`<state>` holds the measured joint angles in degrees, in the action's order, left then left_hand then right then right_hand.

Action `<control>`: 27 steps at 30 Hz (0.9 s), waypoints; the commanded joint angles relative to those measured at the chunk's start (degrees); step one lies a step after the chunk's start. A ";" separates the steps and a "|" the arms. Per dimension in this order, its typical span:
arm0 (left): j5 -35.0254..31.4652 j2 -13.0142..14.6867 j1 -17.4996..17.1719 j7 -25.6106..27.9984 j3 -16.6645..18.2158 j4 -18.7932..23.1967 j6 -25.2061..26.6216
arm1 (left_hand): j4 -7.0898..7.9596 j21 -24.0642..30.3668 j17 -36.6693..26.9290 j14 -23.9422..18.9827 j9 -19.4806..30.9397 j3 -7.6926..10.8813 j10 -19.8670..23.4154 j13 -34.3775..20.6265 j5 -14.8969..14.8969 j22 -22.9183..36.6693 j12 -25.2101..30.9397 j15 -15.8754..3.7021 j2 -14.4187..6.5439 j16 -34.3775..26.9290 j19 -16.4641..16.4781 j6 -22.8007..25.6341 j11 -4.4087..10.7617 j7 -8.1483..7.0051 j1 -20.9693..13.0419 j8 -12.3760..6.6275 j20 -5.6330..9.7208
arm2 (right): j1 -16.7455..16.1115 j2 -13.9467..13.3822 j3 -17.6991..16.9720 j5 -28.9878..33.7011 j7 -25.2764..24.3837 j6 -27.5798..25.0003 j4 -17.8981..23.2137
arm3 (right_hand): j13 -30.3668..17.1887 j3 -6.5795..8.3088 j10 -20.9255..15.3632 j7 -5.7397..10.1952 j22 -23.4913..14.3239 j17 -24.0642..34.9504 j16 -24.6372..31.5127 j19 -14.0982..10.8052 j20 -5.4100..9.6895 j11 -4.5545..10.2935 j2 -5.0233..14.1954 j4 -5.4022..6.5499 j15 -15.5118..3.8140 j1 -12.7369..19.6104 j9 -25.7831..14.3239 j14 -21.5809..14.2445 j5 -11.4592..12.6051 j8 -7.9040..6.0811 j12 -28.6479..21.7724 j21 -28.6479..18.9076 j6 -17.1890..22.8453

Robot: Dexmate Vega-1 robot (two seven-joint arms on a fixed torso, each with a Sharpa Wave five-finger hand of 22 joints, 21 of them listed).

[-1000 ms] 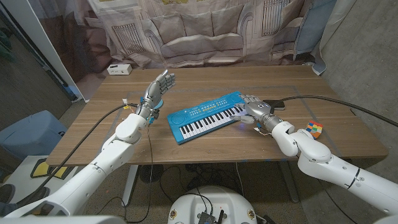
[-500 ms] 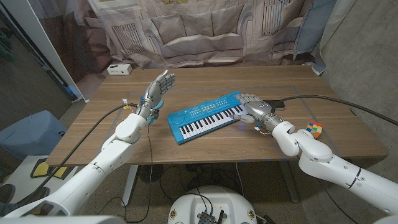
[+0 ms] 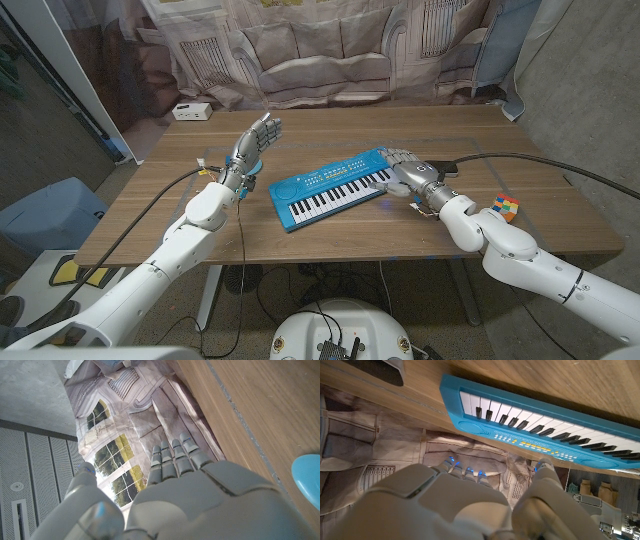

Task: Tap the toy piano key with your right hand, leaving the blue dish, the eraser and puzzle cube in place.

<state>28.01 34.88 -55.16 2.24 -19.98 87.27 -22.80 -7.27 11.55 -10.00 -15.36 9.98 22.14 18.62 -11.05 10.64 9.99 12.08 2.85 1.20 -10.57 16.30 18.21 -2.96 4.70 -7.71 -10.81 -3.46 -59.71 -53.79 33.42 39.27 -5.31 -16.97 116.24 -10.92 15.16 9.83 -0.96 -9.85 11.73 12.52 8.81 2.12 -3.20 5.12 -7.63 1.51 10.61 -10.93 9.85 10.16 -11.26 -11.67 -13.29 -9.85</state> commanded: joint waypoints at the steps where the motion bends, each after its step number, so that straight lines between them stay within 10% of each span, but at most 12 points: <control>1: -0.38 -0.30 0.25 0.31 -0.39 -0.07 0.22 | 0.03 -0.18 -0.24 0.12 0.32 -0.36 0.17 -0.13 0.20 0.28 -0.18 -0.05 -0.58 -0.10 -0.02 0.67 0.26 -0.10 0.02 0.02 0.02 | -2.43 1.21 -3.96 -9.71 -5.57 5.82 -1.84 | -0.10 0.18 0.97 -0.76 -0.05 -0.11 0.39 -1.67 1.04 -0.54 -0.34 -0.33 -0.07 0.98 0.09 5.84 -0.03 -1.04 -0.56 -0.31 1.58; 27: -1.58 -0.56 1.70 1.12 -1.76 1.35 3.04 | -0.05 -0.15 -0.23 0.09 0.32 -0.35 0.03 -0.13 0.19 0.27 -0.23 0.07 -0.69 -0.10 0.03 0.63 0.38 0.08 -0.16 0.05 0.11 | -4.51 2.61 -9.13 -19.58 -15.91 19.56 -7.65 | 0.23 0.44 -6.69 -1.18 0.17 -0.54 1.46 -11.75 1.46 -0.49 -1.28 -1.14 -1.15 3.19 0.31 -2.09 0.08 -1.05 -1.71 -1.23 7.47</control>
<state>27.03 34.12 -53.88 2.75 -21.26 87.26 -21.69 -7.45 11.55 -10.00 -15.36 9.98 21.96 18.62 -11.05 10.64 9.98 11.86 2.85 1.19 -10.57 16.31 18.21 -2.96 4.70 -7.72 -10.81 -3.46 -63.45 -51.78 26.83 24.43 -18.15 -3.78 111.35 -10.65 15.52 3.77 -1.94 -9.59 11.17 13.80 -2.01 2.11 -3.49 3.85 -8.30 0.31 13.08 -10.66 8.18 10.16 -12.34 -13.15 -14.20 -2.45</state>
